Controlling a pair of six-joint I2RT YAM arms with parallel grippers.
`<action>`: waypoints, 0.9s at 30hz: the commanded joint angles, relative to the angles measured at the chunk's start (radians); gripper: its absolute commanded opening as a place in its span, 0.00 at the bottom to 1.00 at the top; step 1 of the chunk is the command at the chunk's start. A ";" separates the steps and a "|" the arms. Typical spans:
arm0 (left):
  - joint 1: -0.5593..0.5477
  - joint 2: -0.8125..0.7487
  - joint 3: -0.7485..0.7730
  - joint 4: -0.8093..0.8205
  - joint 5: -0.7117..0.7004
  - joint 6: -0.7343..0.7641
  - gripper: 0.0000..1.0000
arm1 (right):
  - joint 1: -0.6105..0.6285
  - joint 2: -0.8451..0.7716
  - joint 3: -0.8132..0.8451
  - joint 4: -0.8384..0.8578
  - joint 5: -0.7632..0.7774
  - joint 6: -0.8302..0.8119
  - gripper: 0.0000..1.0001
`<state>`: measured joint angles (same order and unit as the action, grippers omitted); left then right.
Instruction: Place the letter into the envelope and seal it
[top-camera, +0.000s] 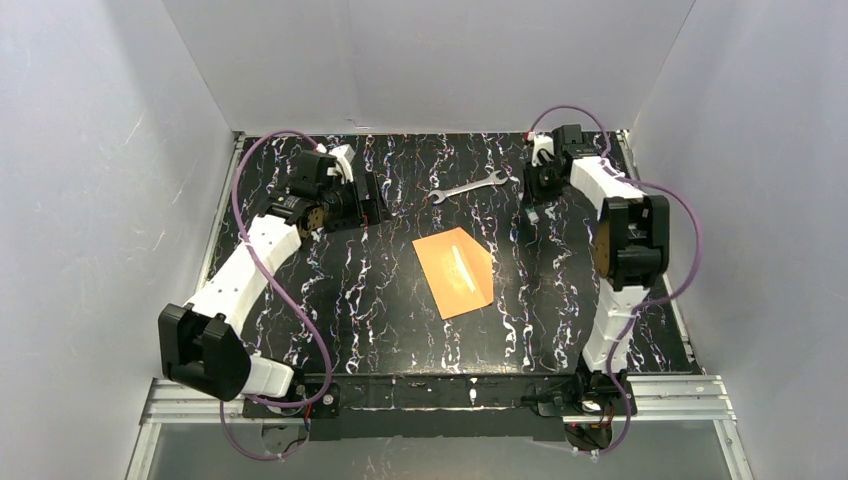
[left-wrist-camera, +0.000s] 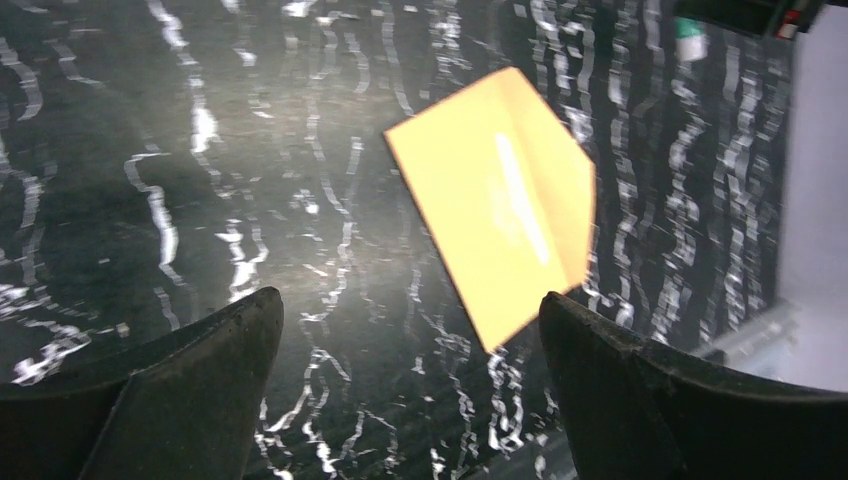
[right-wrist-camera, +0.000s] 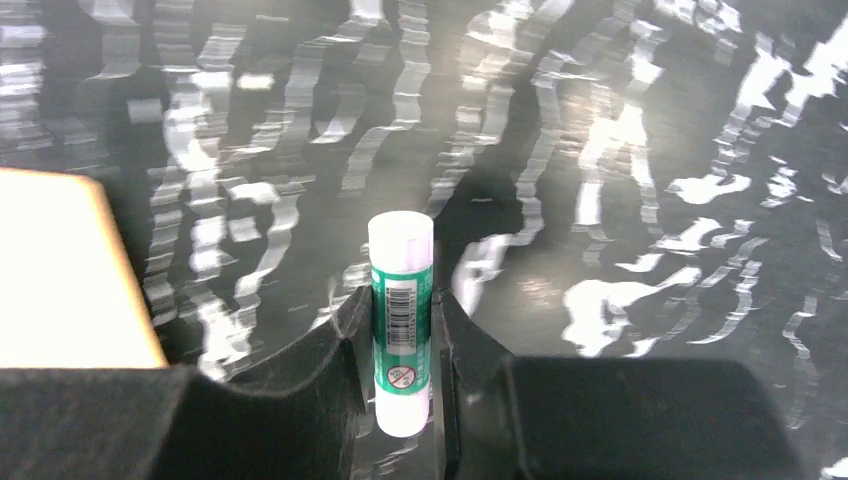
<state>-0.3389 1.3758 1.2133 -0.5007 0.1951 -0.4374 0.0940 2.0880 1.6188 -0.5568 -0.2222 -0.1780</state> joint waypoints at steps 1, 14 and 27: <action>0.006 -0.050 0.049 0.063 0.286 -0.015 0.98 | 0.082 -0.279 -0.092 0.152 -0.339 0.062 0.26; 0.005 -0.099 -0.088 0.468 0.638 -0.457 0.98 | 0.528 -0.580 -0.214 0.299 -0.321 0.172 0.27; 0.003 -0.067 -0.079 0.356 0.627 -0.465 0.79 | 0.594 -0.541 -0.110 0.085 -0.372 0.081 0.26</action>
<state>-0.3359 1.2869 1.0889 -0.0944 0.7769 -0.8806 0.6678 1.5150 1.4143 -0.3550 -0.5755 -0.0319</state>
